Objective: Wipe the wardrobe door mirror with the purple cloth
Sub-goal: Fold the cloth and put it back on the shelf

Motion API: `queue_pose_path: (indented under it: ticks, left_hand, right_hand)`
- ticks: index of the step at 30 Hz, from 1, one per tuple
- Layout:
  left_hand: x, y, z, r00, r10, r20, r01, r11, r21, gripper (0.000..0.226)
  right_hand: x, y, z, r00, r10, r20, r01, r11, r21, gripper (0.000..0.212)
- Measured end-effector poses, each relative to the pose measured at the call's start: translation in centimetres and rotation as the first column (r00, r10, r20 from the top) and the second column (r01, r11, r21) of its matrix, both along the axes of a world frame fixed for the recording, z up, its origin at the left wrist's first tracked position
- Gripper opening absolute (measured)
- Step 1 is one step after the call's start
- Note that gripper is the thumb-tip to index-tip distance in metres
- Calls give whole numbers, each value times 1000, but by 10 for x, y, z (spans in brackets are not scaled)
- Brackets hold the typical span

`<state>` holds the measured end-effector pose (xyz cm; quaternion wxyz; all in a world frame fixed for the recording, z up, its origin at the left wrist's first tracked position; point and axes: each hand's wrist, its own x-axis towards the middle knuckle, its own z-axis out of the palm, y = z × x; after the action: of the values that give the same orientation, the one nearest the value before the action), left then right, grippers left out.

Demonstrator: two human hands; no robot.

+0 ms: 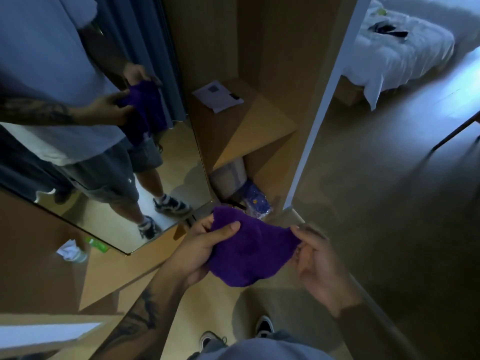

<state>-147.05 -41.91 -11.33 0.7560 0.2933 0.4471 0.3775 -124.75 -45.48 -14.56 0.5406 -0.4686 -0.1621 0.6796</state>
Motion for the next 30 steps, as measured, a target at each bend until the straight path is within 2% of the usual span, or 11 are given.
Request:
queue_pose_path:
  ticks: [5,9,11,14,17,22,24,26,30]
  left_hand:
    - [-5,-2,-7,995,50,-91,-53,998,-30,26]
    - [-3,-3,-16,969,75,-233,-96,992,-80,28]
    - [-3,-4,-17,947,141,-290,-168,983,-72,34]
    - [-9,-6,-12,948,180,-263,-178,983,35,41]
    - [-16,-7,-3,960,198,-201,-165,972,169,28]
    - [-19,3,0,939,277,-202,-227,943,242,11]
    - [-20,5,0,942,256,-218,-198,946,258,8]
    - [-22,6,1,943,189,-274,-100,946,307,9]
    - [-31,8,6,920,34,-390,115,929,352,32]
  right_hand:
    - [-8,-3,8,968,-147,205,110,977,183,24]
    - [-16,-5,11,941,-151,303,77,967,242,43]
    - [-19,-8,14,937,-142,319,63,967,245,41]
    - [-22,-13,18,922,-121,367,29,968,248,29]
    - [-20,-12,23,918,-117,378,45,980,195,14]
    - [-17,-4,21,876,-96,472,23,987,157,16]
    - [-17,-2,22,861,-109,496,25,985,173,13]
    - [-16,1,24,840,-132,527,32,980,194,12]
    - [-8,2,21,726,-64,684,-101,975,198,28]
